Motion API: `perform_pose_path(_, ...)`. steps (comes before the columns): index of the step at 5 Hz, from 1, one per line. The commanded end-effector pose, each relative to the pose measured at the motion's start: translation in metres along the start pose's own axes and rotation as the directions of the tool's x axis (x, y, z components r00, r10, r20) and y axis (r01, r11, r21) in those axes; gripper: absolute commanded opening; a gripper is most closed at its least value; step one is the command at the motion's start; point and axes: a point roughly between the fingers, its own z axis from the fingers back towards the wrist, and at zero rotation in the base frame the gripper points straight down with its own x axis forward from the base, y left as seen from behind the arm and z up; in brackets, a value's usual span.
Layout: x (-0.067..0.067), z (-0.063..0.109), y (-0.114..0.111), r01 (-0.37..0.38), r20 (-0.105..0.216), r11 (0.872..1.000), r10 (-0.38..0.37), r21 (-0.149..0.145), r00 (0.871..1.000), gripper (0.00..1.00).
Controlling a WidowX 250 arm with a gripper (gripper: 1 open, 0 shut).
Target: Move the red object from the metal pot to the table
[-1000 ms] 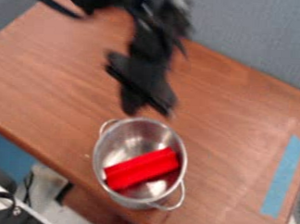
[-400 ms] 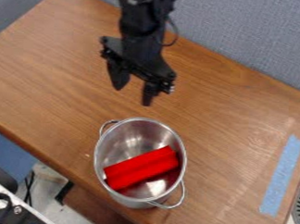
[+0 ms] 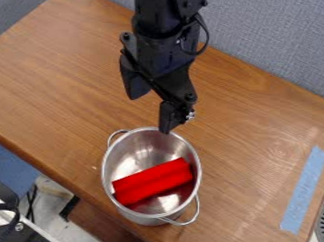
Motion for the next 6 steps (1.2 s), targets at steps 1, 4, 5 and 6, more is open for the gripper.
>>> perform_pose_path(1,-0.03,-0.005,-0.001,0.085,0.038,0.996,-0.085,-0.01,0.996,1.0)
perform_pose_path(4,-0.038,-0.059,-0.011,0.422,0.034,0.906,-0.421,-0.028,0.907,1.0)
perform_pose_path(5,-0.039,-0.04,0.023,0.325,0.022,0.945,-0.325,-0.025,0.946,1.0)
perform_pose_path(6,-0.043,-0.021,0.054,0.215,0.026,0.976,-0.214,-0.024,0.976,1.0)
